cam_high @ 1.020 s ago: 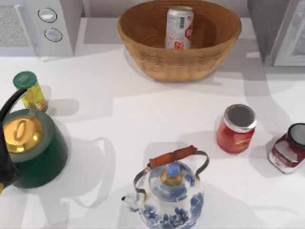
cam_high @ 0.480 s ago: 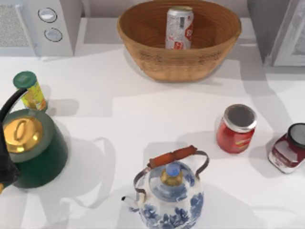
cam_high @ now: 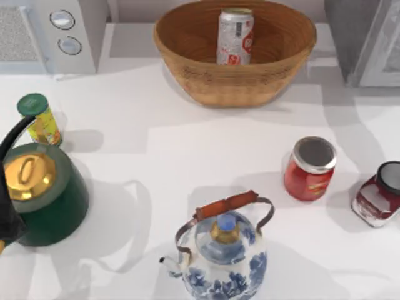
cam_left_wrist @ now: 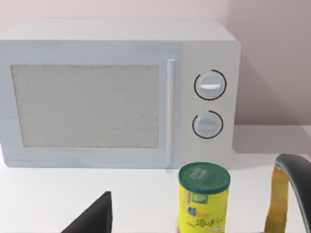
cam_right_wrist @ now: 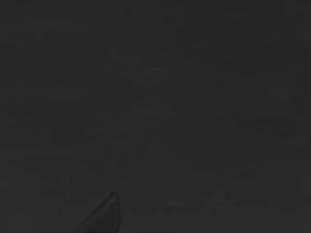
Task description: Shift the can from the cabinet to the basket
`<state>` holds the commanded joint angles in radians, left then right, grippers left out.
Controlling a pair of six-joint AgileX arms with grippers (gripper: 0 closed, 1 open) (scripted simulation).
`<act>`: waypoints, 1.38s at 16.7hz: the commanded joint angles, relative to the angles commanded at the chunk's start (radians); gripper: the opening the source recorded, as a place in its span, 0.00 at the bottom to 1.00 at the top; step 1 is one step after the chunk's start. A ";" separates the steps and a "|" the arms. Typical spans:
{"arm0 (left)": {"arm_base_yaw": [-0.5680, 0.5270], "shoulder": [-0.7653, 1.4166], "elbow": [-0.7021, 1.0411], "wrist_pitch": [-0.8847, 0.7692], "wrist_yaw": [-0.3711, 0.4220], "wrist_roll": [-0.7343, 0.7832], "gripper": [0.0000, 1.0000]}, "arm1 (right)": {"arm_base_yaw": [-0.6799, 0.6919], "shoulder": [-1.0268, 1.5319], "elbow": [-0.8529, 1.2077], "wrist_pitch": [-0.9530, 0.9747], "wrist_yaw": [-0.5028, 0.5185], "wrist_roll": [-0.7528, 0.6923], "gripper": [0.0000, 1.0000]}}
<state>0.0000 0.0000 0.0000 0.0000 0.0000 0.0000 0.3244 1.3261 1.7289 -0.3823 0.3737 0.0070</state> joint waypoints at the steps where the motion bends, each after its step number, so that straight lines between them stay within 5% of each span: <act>1: 0.000 0.000 0.000 0.000 0.000 0.000 1.00 | -0.010 -0.036 -0.046 0.010 -0.010 0.000 1.00; 17: 0.000 0.000 0.000 0.000 0.000 0.000 1.00 | -0.260 -1.072 -1.444 0.309 -0.302 -0.006 1.00; 23: 0.000 0.000 0.000 0.000 0.000 0.000 1.00 | -0.322 -1.317 -1.720 0.380 -0.371 -0.007 1.00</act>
<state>0.0000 0.0000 0.0000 0.0000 0.0000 0.0000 0.0022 0.0087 0.0087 -0.0025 0.0025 0.0000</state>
